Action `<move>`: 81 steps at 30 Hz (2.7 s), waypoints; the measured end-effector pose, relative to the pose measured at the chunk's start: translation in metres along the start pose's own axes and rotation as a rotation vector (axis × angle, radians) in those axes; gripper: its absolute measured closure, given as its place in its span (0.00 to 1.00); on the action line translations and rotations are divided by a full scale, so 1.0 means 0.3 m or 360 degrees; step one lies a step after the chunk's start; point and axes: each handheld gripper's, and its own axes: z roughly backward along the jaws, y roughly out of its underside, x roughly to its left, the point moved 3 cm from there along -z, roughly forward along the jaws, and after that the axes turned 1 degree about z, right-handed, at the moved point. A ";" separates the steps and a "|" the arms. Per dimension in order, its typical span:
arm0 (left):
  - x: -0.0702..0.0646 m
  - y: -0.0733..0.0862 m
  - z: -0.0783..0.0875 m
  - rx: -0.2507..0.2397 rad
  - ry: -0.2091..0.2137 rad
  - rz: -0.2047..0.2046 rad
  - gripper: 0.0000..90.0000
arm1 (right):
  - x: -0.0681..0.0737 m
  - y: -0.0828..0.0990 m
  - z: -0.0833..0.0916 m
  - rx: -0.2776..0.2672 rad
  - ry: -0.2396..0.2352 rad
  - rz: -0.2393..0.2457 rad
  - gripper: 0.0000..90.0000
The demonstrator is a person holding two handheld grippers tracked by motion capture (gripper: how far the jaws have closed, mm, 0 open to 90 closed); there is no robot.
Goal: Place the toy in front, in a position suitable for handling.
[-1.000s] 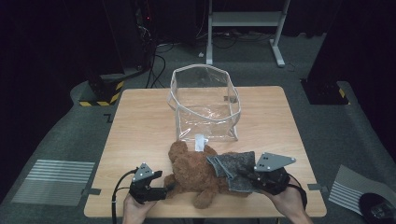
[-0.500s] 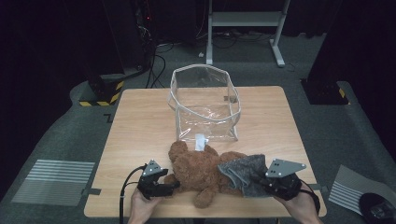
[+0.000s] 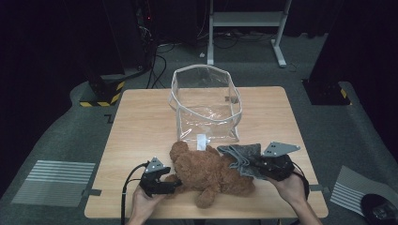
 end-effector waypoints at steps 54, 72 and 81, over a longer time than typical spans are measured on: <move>-0.017 -0.055 -0.082 -0.0002 0.0010 0.0014 0.33 | 0.096 0.076 0.061 0.0022 -0.0063 0.0125 0.88; 0.057 -0.043 -0.014 -0.0038 -0.0017 0.0098 0.32 | -0.020 -0.082 0.019 0.0056 0.0020 0.0034 0.88; 0.096 -0.070 0.007 -0.0052 -0.0009 0.0133 0.30 | -0.026 -0.166 -0.048 0.0031 -0.0034 -0.0002 0.88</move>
